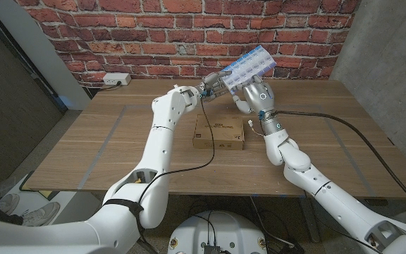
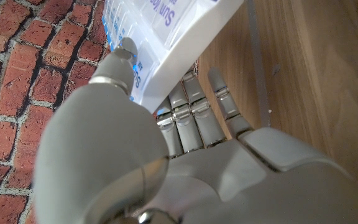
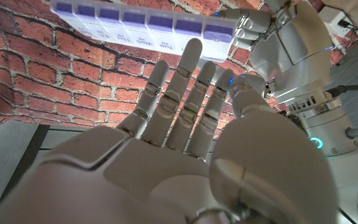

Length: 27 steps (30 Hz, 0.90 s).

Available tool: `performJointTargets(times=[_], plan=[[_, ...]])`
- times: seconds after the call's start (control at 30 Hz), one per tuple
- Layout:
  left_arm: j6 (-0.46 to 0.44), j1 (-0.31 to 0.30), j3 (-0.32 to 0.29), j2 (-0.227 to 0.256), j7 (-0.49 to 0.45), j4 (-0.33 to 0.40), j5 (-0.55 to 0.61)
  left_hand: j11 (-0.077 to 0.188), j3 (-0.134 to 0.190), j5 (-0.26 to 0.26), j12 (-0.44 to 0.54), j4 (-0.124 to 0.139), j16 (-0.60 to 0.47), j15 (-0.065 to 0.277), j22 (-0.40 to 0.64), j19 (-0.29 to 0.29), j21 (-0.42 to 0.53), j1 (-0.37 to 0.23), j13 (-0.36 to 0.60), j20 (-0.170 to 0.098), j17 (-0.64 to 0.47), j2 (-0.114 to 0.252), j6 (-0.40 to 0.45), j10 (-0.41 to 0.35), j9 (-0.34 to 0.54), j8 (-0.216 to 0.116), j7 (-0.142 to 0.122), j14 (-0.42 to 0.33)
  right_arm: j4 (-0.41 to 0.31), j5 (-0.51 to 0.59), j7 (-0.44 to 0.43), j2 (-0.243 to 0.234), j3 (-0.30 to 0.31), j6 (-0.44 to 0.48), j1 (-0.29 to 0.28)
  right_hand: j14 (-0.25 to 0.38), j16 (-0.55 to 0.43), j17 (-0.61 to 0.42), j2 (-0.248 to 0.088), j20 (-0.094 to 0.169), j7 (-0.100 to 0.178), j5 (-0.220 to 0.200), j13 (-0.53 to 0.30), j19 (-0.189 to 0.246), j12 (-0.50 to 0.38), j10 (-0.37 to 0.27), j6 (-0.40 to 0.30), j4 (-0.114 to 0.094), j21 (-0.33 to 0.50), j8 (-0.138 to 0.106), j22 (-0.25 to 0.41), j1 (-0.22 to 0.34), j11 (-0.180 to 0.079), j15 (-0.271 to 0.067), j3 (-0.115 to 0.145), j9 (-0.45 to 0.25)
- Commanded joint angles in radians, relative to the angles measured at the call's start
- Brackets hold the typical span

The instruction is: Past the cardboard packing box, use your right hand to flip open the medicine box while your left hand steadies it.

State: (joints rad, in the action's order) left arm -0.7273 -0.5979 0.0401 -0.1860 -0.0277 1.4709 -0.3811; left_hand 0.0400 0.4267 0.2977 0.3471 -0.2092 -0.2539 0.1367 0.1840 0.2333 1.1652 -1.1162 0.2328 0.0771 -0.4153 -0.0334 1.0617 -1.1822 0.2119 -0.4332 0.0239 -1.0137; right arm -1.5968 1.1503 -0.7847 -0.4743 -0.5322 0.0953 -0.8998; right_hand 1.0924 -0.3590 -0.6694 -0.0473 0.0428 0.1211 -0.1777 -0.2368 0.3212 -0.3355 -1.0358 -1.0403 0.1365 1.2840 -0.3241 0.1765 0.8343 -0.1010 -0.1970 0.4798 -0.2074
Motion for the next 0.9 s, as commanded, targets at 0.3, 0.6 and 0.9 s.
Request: performJointTargets(times=[0.3,0.6,0.9], plan=[[-0.012,-0.031,0.007,0.0,0.003,0.063,-0.013,0.11,0.05,0.009,-0.004,0.054,0.007,0.105,0.003,-0.006,0.003,-0.074,0.045,-0.005,-0.016,0.088,0.076,-0.061,0.068,0.001,0.008,0.009,-0.027,0.004,0.051,-0.027,-0.012,0.015,-0.008,-0.004,0.003,-0.005,0.02,0.073,-0.029,-0.005,-0.03,-0.002,-0.019,-0.08,-0.113,-0.02,-0.005,-0.036,0.005,-0.069,0.019,-0.021,-0.007,0.008],[-0.024,-0.045,0.016,0.008,0.01,0.091,-0.026,0.139,0.039,0.011,-0.006,0.056,0.003,0.106,0.004,-0.006,0.004,-0.062,0.057,-0.014,-0.029,0.079,0.079,-0.055,0.067,0.003,-0.009,0.011,-0.04,0.015,0.1,-0.028,-0.017,0.023,-0.001,-0.024,0.014,-0.002,0.037,0.069,-0.043,-0.012,-0.025,-0.02,-0.006,-0.087,-0.128,-0.027,-0.01,-0.023,0.006,-0.107,0.033,-0.018,-0.009,0.019],[-0.026,-0.044,0.023,0.012,0.01,0.085,-0.028,0.146,0.035,0.014,-0.007,0.058,0.002,0.106,0.005,-0.007,0.006,-0.055,0.064,-0.017,-0.038,0.08,0.08,-0.058,0.064,0.005,-0.012,0.017,-0.029,0.021,0.095,-0.016,-0.021,0.03,0.005,-0.04,0.022,0.0,0.042,0.064,-0.032,-0.022,-0.014,-0.032,0.025,-0.053,-0.103,-0.025,-0.012,0.001,0.008,-0.117,0.023,-0.016,0.003,0.021]])
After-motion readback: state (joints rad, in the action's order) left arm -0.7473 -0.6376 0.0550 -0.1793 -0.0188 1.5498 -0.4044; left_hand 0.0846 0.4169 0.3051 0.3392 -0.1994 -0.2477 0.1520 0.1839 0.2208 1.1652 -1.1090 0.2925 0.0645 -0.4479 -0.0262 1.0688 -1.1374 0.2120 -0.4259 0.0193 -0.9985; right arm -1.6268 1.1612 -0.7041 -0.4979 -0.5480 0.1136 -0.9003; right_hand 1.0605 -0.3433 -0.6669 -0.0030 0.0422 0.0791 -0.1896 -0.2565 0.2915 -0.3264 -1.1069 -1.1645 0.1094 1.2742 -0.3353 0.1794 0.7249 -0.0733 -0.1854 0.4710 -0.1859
